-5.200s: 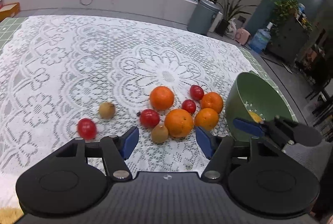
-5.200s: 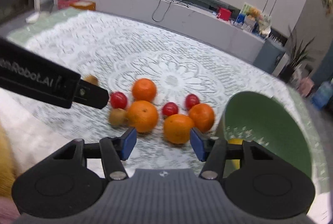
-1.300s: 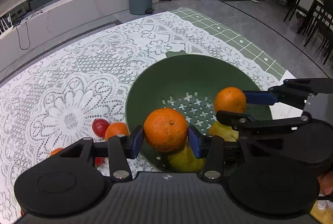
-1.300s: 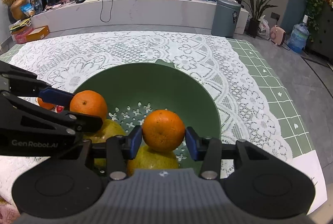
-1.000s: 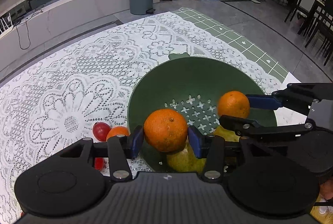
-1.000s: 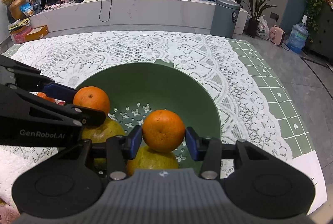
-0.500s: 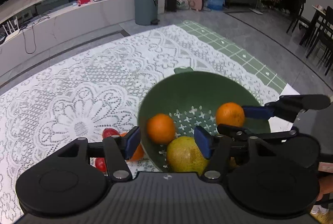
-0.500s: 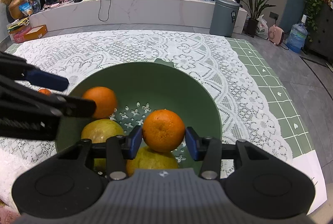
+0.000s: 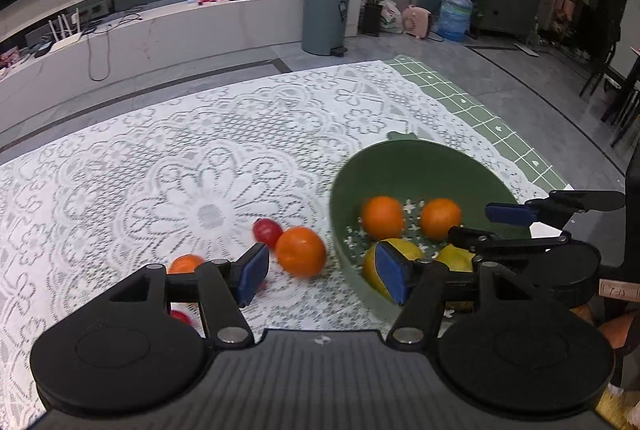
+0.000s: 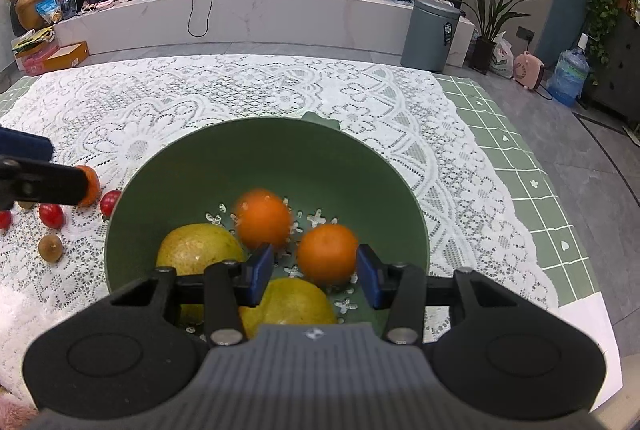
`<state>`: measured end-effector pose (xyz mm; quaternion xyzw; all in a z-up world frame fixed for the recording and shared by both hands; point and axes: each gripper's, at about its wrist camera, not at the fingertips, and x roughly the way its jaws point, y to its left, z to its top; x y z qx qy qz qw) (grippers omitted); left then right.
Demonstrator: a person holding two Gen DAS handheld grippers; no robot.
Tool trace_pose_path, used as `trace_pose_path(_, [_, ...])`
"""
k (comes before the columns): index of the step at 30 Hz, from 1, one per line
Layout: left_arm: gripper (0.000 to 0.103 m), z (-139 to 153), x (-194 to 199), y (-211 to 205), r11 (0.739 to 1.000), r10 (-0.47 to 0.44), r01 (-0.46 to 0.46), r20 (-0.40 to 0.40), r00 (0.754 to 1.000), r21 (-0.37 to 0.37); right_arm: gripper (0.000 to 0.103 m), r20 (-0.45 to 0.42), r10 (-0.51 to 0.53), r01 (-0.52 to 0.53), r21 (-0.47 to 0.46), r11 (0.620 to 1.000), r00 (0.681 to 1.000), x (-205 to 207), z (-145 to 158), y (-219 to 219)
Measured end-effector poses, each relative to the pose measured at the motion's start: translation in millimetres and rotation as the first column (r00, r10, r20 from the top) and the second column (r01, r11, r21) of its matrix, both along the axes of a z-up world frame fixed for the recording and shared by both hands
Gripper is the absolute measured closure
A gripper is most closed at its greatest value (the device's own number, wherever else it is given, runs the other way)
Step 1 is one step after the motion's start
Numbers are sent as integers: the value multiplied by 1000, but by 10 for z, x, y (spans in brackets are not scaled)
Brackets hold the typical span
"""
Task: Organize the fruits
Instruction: 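Open both tools to drop the oranges into the green colander, then move both tools away from the colander toward the fruits on the lace cloth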
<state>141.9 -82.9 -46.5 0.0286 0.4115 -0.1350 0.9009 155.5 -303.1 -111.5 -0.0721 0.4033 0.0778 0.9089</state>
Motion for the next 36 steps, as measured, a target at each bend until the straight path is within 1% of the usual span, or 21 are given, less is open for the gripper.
trace_pose_path(4, [31,19,-74,92,1000,18,-18,7,1000,4,56,8,0,0,-12,1000,1000,-13,9,19])
trace_pose_path(6, [31,19,-107,132,1000,25,-25,9,1000,2,47,16,-1,2,-14,1000,1000,-25,19,23])
trace_pose_path(8, [31,32,-140,175,999,33,-33,11,999,-1,47,25,-3,3,-15,1000,1000,-38,31,24])
trace_pose_path(11, [31,43,-188,263,999,48,-48,14,999,-6,38,33,-2,2,-21,1000,999,-58,45,37])
trace_pose_path(14, [31,57,-238,350,997,70,-70,18,997,-14,36,45,3,-1,-28,1000,999,-77,62,52])
trace_pose_path(16, [31,71,-271,418,996,88,-87,23,996,-25,30,54,2,0,-35,999,999,-86,76,56])
trace_pose_path(17, [31,85,-294,448,995,97,-96,28,995,-33,26,61,2,1,-37,999,998,-96,86,59])
trace_pose_path(18, [31,101,-315,486,993,107,-106,35,994,-45,24,69,0,2,-38,999,998,-108,96,62])
trace_pose_path(20, [31,133,-350,555,991,124,-121,44,991,-64,23,85,-5,9,-48,999,996,-131,117,68])
trace_pose_path(21, [31,151,-366,585,989,132,-128,49,990,-73,16,92,-6,12,-56,998,996,-145,126,76])
trace_pose_path(22, [31,167,-383,610,988,140,-135,53,989,-79,13,101,-8,15,-64,998,995,-159,137,85])
trace_pose_path(28, [29,240,-492,774,981,171,-162,75,982,-109,10,169,-1,20,-111,994,986,-269,233,152])
trace_pose_path(30, [29,257,-525,836,978,180,-170,78,981,-121,7,186,2,20,-118,993,983,-299,273,169])
trace_pose_path(32, [29,264,-554,896,975,191,-180,81,978,-133,6,188,7,17,-123,992,982,-305,305,188])
trace_pose_path(36, [28,264,-600,1030,966,219,-203,84,972,-160,6,162,-5,28,-141,990,987,-287,372,275])
